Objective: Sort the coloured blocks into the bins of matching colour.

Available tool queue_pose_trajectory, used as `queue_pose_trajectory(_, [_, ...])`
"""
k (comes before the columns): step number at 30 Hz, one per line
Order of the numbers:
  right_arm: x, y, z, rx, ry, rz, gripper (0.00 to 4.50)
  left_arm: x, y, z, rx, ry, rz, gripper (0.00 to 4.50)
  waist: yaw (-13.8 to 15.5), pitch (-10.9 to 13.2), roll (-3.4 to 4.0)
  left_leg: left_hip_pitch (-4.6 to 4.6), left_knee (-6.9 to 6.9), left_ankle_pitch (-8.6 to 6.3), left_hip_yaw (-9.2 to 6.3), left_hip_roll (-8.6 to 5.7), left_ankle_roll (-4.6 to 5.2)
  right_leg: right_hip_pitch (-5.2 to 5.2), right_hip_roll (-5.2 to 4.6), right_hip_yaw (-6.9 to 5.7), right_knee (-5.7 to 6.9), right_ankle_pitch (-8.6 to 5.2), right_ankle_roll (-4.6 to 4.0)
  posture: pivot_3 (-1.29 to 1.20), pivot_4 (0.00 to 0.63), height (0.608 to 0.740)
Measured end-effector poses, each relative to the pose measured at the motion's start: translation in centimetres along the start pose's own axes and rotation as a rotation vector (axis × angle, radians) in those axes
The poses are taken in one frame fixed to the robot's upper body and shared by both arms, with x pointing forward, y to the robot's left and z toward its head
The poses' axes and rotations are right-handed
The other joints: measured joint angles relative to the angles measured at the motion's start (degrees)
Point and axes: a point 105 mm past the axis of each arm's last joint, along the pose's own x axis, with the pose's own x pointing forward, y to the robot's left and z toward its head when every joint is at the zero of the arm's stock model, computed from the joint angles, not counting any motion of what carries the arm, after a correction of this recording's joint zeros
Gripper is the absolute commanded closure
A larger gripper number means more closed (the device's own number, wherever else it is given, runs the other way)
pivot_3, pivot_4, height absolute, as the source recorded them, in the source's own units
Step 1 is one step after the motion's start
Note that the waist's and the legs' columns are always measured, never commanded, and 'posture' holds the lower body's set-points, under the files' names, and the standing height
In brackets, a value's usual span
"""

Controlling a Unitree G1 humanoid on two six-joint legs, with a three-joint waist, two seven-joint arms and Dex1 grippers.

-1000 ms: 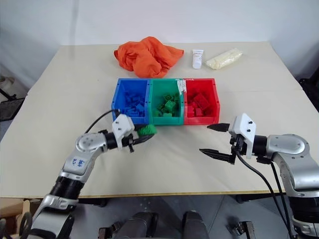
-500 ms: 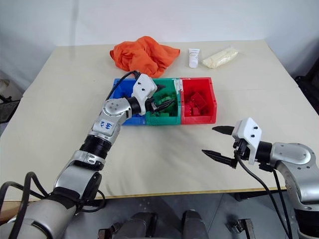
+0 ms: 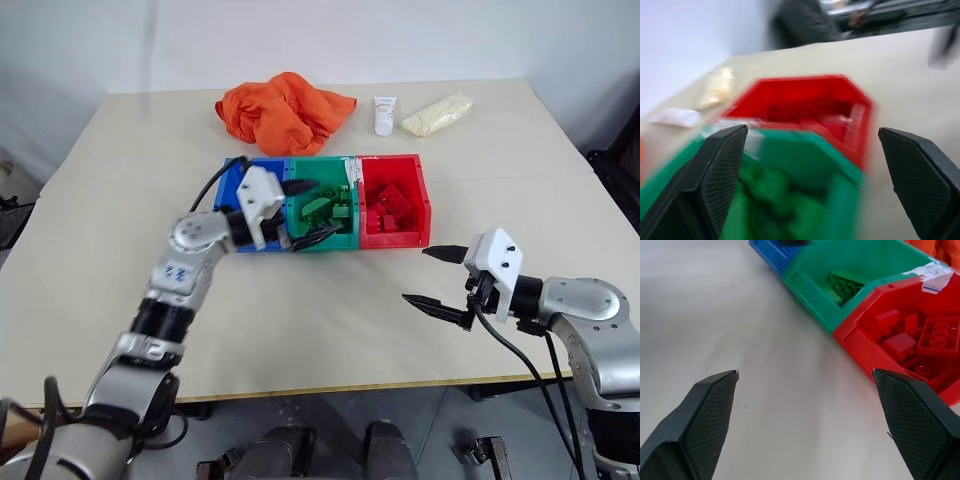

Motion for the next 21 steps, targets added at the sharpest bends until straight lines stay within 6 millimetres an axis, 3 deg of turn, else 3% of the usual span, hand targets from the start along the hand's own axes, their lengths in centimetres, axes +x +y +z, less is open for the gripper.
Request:
queue_pose_trajectory(5, [-0.3, -1.5, -0.2, -0.041, 0.022, 0.056, 0.0, -6.4, -2.5, -0.3, -0.103, 0.037, -0.072, 0.04, -0.1, 0.0, 0.03, -0.01, 0.02, 0.0, -0.14, -0.03, 0.0, 0.1, -0.06, 0.07, -0.1, 0.0, -0.01, 0.0, 0.15, 0.74])
queue_pose_trajectory(13, [-1.5, -3.4, -1.5, -0.082, 0.085, 0.153, 0.0, -14.6, -2.9, -2.0, -0.186, 0.161, 0.067, 0.04, 0.2, 0.0, 0.08, 0.0, -0.02, -0.03, -0.23, -0.01, 0.01, 0.2, -0.07, 0.03, -0.25, -0.02, -0.05, 0.0, 0.15, 0.74])
queue_pose_trajectory(17, [-1.5, -4.3, -1.4, -0.098, 0.093, 0.156, 0.0, -16.6, -2.5, -2.8, -0.233, 0.165, 0.146, 0.04, 0.2, 0.0, 0.13, -0.01, -0.02, -0.03, -0.26, -0.02, 0.01, 0.2, -0.08, 0.01, -0.22, -0.02, -0.06, 0.0, 0.15, 0.74])
queue_pose_trajectory(21, [-1.1, -4.3, -1.6, -0.091, 0.093, 0.168, 0.0, -17.0, -2.2, -3.0, -0.214, 0.156, 0.166, 0.04, 0.0, 0.0, 0.13, -0.01, -0.02, -0.04, -0.26, -0.02, 0.0, 0.19, -0.08, 0.01, -0.23, -0.02, -0.06, 0.0, 0.15, 0.74])
